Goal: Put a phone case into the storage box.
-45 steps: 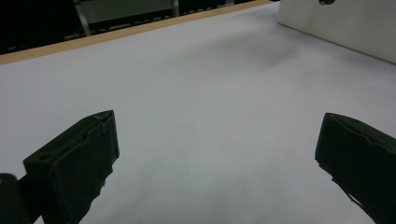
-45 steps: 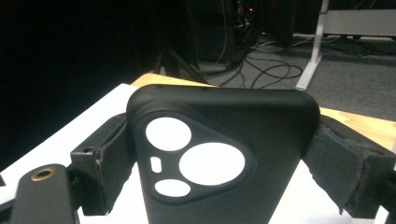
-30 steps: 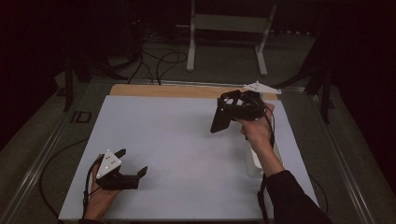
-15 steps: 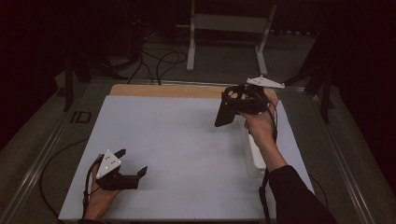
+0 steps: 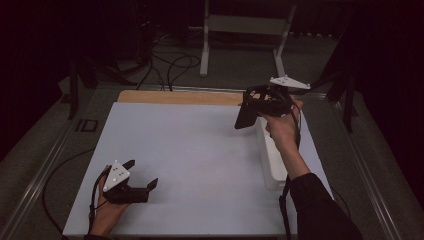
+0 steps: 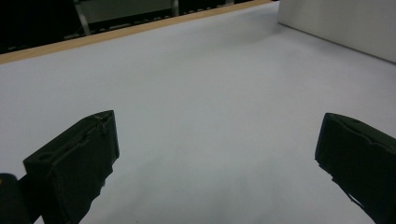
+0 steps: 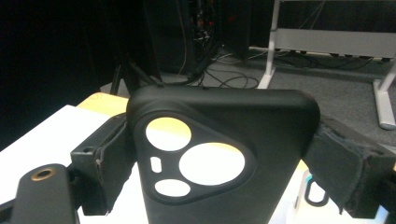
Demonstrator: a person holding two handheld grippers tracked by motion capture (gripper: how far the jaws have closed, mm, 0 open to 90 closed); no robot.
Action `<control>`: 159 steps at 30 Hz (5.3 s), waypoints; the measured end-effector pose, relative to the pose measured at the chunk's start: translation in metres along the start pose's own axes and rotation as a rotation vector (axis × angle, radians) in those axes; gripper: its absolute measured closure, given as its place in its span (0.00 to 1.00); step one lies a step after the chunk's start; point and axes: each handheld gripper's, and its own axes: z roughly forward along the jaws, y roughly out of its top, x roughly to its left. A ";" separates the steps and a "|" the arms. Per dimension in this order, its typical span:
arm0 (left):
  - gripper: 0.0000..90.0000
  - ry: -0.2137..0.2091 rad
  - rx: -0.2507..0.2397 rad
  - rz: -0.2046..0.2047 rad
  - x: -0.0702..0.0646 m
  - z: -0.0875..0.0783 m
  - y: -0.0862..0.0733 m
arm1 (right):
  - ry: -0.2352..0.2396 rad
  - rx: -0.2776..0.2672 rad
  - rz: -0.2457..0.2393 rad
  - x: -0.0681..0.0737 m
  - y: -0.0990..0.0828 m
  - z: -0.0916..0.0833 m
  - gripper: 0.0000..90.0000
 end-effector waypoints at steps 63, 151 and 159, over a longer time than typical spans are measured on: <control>0.00 -0.006 0.000 -0.002 -0.002 0.000 0.000 | -0.304 0.070 0.027 -0.071 -0.013 0.005 0.15; 0.00 -0.010 -0.010 -0.013 -0.002 -0.002 0.000 | -0.178 0.190 -0.002 -0.049 -0.063 0.012 0.10; 0.00 -0.007 -0.031 -0.032 0.001 -0.006 0.002 | -0.062 0.145 -0.035 -0.033 -0.075 -0.020 0.10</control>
